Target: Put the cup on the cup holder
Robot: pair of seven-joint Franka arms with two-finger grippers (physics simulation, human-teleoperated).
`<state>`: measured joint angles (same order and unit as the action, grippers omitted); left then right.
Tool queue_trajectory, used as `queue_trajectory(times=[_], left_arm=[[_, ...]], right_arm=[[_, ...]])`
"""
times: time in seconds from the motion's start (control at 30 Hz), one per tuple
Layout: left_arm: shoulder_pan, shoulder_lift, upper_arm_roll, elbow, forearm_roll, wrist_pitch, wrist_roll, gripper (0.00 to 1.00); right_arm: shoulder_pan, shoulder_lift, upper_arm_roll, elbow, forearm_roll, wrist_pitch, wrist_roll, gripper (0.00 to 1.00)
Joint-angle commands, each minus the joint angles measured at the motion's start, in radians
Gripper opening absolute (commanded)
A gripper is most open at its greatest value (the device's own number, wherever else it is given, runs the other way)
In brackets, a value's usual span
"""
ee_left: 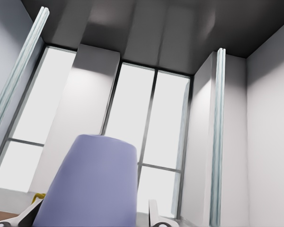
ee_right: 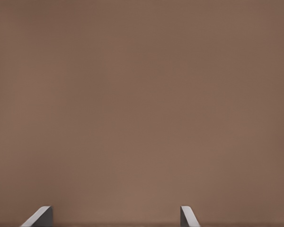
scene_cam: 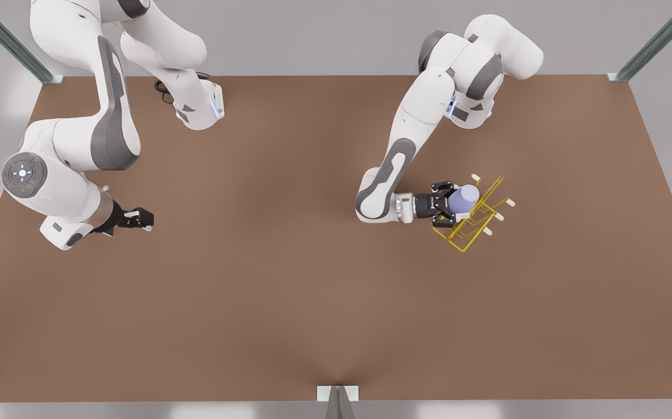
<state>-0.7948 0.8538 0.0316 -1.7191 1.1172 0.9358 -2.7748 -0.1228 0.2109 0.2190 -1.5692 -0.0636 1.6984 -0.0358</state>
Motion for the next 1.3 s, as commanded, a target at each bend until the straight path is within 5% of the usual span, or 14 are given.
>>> queue_trajectory(times=[0.0,0.4,0.53,0.6,0.73,0.8,0.9,0.93,0.97,1.0,1.03,1.27], left_arm=[[0.002,-0.004,0.001,0.000,0.006,-0.002,-0.002,1.00],[-0.006,-0.071,-0.098,-0.086,-0.011,-0.028,-0.003,1.00],[0.011,-0.452,-0.334,-0.131,-0.168,-0.068,0.245,1.00],[0.016,-0.564,-0.377,0.035,-0.336,-0.051,0.527,1.00],[0.276,-0.619,-0.375,0.469,-0.760,0.147,1.197,1.00],[0.488,-0.624,-0.374,0.515,-0.818,0.155,1.915,1.00],[0.726,-0.654,-0.377,0.510,-0.927,0.231,2.445,1.00],[0.738,-0.654,-0.357,0.503,-0.935,0.238,2.587,1.00],[0.671,-0.667,-0.175,0.492,-1.042,0.296,2.758,1.00],[0.648,-0.794,-0.044,0.282,-1.216,0.503,2.851,1.00],[0.652,-0.849,-0.058,0.188,-1.134,0.545,2.847,1.00],[0.661,-0.641,-0.067,0.348,-1.125,0.541,2.841,1.00]], right_arm=[[0.002,-0.001,0.000,0.000,0.001,-0.002,-0.001,1.00],[0.009,0.005,0.002,0.000,0.001,-0.002,0.001,1.00],[0.009,0.005,0.002,0.004,0.001,0.000,0.001,1.00],[0.002,-0.001,0.000,0.017,0.004,0.001,0.001,1.00],[0.000,-0.076,0.000,0.047,0.005,-0.035,-0.001,1.00],[0.006,-0.070,0.000,0.046,0.005,-0.036,0.001,1.00],[0.009,-0.059,0.002,0.046,0.005,-0.032,0.001,1.00],[0.009,-0.059,0.002,0.044,0.005,-0.034,0.001,1.00],[0.009,-0.056,0.002,0.046,0.005,-0.037,-0.001,1.00],[0.009,-0.056,0.002,0.047,0.004,-0.045,-0.001,1.00],[0.009,-0.054,0.002,0.049,0.004,-0.045,-0.001,1.00],[0.006,-0.062,0.002,0.052,0.005,-0.097,-0.001,1.00]])
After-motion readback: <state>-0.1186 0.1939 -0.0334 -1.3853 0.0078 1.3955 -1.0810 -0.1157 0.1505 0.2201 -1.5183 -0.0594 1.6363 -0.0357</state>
